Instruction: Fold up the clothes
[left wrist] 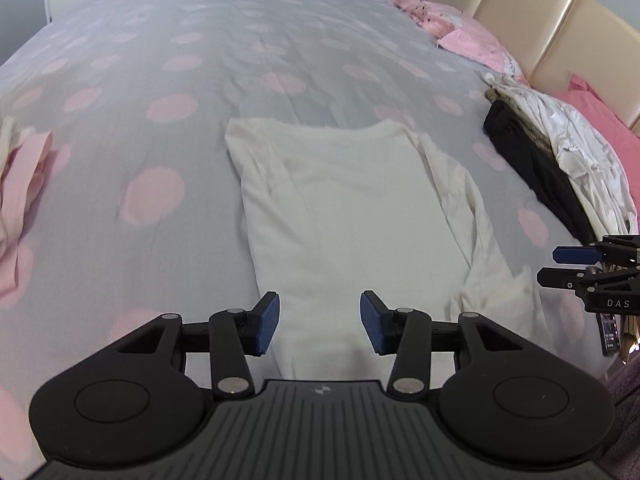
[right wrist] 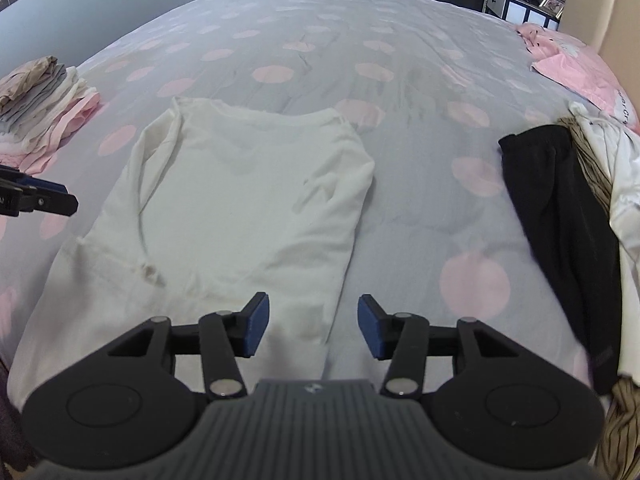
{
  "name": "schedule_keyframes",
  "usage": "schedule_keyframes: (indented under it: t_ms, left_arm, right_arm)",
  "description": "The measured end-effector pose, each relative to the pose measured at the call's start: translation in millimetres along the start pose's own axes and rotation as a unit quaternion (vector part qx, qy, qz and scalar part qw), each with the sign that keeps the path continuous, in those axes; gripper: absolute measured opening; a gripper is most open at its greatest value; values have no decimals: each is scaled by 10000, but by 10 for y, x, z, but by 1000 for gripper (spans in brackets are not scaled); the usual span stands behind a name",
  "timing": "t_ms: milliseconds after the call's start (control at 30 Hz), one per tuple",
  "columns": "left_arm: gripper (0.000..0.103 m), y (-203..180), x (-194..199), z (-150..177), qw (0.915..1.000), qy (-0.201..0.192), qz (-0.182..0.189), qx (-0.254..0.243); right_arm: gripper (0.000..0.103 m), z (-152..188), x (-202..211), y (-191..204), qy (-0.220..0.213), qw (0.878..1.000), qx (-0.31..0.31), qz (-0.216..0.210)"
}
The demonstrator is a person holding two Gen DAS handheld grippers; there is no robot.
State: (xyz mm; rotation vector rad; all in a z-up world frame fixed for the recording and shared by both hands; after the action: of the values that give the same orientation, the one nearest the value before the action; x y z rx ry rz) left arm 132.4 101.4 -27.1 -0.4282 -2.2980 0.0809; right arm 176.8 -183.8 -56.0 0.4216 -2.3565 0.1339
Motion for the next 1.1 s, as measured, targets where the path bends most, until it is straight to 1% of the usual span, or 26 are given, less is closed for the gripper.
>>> schedule_keyframes:
  t_ms: [33,67,267,467,567,600,667,700,833,933,1033,1100]
  left_arm:
    - [48,48,-53,-50,10000,-44,26,-8]
    - [49,100,-112,-92,10000,-61,52,-7]
    - [49,415,-458,-301,9995,-188,64,253]
    - [52,547,-819,-500,9993,-214,-10,296]
    - [52,607,-998,-600,9991,-243,-152,312]
    - [51,629,-1052,-624,9990,-222,-228,315]
    - [47,686,-1172,-675,9986,-185,-361,332]
    - [47,711,-1222,-697,9984,-191,-388,362]
    - [47,816,-1417,-768,9973,-202,-456,544]
    - [47,864,-1509,-819,9968,-296,-453,596]
    - [47,850,-1585,-845,9974,-298,-465,465]
    - [46,815,-1624,-858,9978,-358,-474,307]
  right_arm:
    - [52,-40,-58,-45,16,10000,-4,-48]
    - [52,-79,-116,-91,32,9999,-9,-96]
    - [52,-286,-482,-362,87,9980,-377,-508]
    - [53,-492,-890,-543,52,9970,-558,-542]
    - [53,-623,-1071,-614,-14,9966,-657,-504]
    - [51,-663,-1123,-634,-34,9961,-715,-517]
    - [47,-750,-1227,-671,-95,9949,-833,-560]
    - [46,-792,-1277,-686,-126,9941,-894,-593]
    - [46,-903,-1486,-700,-142,9908,-1124,-745]
    - [48,-958,-1620,-695,-107,9892,-1222,-801]
    - [48,-969,-1741,-676,-20,9888,-1246,-820]
    - [45,-955,-1813,-663,28,9888,-1248,-815]
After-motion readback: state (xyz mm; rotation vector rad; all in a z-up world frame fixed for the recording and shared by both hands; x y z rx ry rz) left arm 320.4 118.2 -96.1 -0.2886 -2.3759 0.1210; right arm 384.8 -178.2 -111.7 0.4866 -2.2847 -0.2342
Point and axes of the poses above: each gripper's, at about its wrist camera, not at the fingertips, and x roughly against the way its jaws point, y to its left, z to its underside, the point moved 4 cm from there along -x, roughly the way its jaws point, and after that the axes turned 11 degrees about -y, right-handed, at the moved point
